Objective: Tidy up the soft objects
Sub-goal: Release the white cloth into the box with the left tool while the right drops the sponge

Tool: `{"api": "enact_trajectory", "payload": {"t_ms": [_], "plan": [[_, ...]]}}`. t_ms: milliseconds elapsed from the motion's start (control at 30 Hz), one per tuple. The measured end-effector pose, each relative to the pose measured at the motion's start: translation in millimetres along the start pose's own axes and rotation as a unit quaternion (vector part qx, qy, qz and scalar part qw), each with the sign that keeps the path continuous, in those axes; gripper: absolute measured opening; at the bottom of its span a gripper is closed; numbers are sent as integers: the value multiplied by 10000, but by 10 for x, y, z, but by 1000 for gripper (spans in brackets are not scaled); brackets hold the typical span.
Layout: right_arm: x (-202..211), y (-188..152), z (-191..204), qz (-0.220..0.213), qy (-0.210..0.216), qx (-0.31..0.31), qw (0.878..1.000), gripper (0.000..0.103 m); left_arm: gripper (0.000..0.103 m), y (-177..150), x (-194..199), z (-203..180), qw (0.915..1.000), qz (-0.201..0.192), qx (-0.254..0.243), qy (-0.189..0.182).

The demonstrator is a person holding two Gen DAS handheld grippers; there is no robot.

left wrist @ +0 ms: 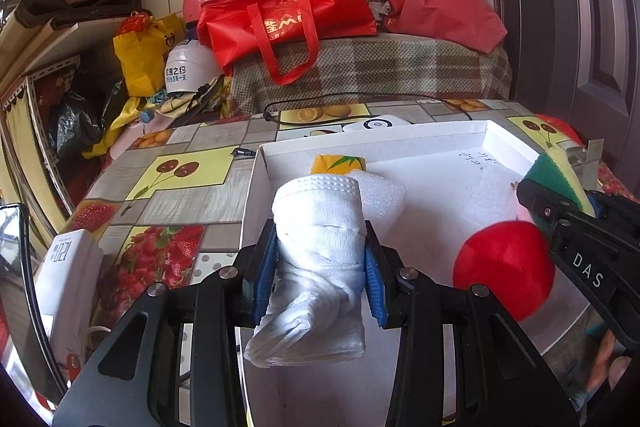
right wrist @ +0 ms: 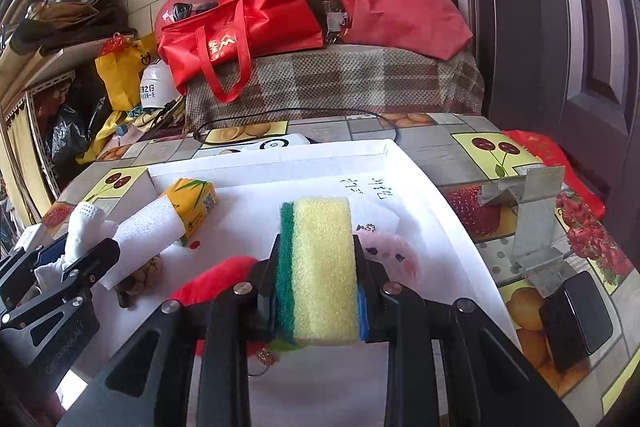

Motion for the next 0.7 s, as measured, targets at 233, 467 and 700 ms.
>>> {"api": "enact_trajectory", "payload": {"t_ms": [233, 467, 700], "plan": [[112, 53, -42, -254, -336, 60, 9991, 103, 97, 43, 29, 151, 9992, -123, 333, 165], [298, 114, 1, -693, -553, 186, 9959, 103, 103, 55, 109, 215, 9980, -300, 505, 230], [580, -11, 32, -797, -826, 264, 9930, 103, 103, -49, 440, 228, 9975, -477, 411, -322]]}}
Point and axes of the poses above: each gripper's, at about its wrist camera, not at the fingertips, and x roughly against the way its jaws point, z to its left, y to its top, the point moved 8 cm from there along -x, roughly the way its jaws point, and after that the axes turned 13 degrees about x, right-handed, at the moved point
